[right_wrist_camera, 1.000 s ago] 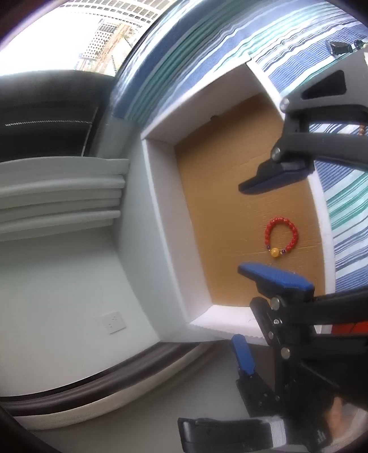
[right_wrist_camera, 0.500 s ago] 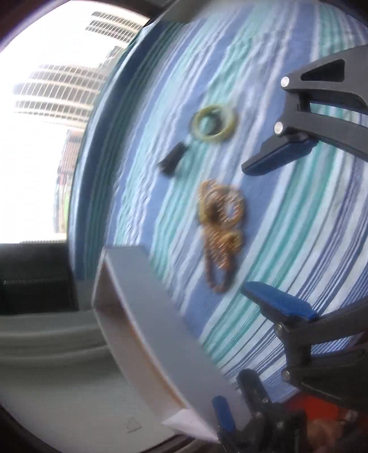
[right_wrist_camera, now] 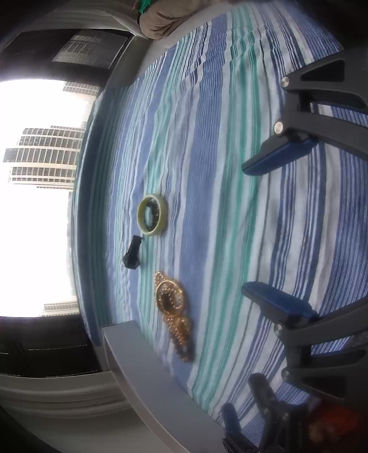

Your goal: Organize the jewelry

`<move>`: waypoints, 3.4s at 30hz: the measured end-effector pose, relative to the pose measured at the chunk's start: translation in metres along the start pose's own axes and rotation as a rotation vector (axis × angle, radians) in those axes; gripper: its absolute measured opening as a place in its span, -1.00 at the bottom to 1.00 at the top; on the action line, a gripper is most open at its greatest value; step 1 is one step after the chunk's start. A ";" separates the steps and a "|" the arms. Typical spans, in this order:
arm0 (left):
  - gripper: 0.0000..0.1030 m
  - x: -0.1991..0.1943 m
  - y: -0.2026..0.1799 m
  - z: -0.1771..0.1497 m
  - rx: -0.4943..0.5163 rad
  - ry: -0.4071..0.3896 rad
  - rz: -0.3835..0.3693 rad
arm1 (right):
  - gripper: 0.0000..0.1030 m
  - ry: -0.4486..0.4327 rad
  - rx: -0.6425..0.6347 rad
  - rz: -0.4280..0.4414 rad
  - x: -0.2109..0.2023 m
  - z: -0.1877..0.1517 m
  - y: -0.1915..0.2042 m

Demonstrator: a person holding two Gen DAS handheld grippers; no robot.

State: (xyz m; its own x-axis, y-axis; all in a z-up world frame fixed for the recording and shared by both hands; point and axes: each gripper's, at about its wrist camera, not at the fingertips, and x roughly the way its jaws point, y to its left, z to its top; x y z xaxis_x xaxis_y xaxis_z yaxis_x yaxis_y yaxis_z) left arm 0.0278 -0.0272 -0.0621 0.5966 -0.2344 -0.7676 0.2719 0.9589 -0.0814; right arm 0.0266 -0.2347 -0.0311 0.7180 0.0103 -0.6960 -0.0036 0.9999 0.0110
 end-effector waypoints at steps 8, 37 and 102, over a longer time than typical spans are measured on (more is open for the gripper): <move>0.88 0.010 0.003 0.009 -0.007 0.034 0.014 | 0.53 0.023 0.071 -0.033 0.014 -0.004 -0.013; 0.93 0.055 0.093 0.052 -0.197 0.097 0.018 | -0.24 0.276 -0.171 0.417 0.162 0.096 0.090; -0.89 -0.024 0.091 0.009 -0.108 0.185 -0.172 | -0.84 0.316 -0.029 0.366 0.071 0.021 0.003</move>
State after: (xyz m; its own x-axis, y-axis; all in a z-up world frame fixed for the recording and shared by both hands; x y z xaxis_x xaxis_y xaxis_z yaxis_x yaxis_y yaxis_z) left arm 0.0454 0.0641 -0.0452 0.3978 -0.3716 -0.8388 0.2693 0.9213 -0.2805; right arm 0.0918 -0.2311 -0.0656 0.4189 0.3584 -0.8343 -0.2394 0.9299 0.2793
